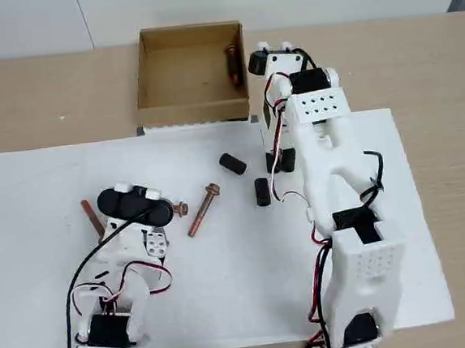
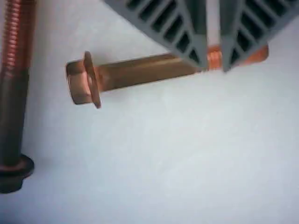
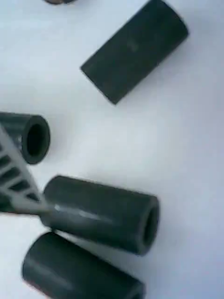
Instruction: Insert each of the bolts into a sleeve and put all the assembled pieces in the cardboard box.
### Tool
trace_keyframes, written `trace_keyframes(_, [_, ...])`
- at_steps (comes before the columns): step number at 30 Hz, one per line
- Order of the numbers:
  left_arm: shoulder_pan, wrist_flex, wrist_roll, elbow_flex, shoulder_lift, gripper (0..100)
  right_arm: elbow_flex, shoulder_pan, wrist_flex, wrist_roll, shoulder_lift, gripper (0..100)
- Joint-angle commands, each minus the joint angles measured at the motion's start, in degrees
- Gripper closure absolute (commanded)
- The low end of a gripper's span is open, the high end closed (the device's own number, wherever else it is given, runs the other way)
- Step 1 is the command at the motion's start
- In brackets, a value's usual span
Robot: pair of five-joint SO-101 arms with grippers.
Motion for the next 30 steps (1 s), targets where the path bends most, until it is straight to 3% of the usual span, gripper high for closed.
trace_keyframes(1, [-0.2, -1.3, -0.3, -0.3, -0.5, 99, -2.5, 0.7, -0.7, -0.3, 0.8, 84.6])
trace_keyframes(16, [-0.2, -1.3, -0.3, -0.3, -0.5, 99, -2.5, 1.0, -2.9, -0.3, 8.0, 85.3])
trace_keyframes(22, [-0.2, -1.3, -0.3, -0.3, -0.5, 99, -2.5, 2.9, -3.9, -0.3, 10.0, 97.6])
trace_keyframes(30, [-0.2, -1.3, -0.3, -0.3, -0.5, 99, -2.5, 2.3, -2.2, -0.3, 6.4, 99.5])
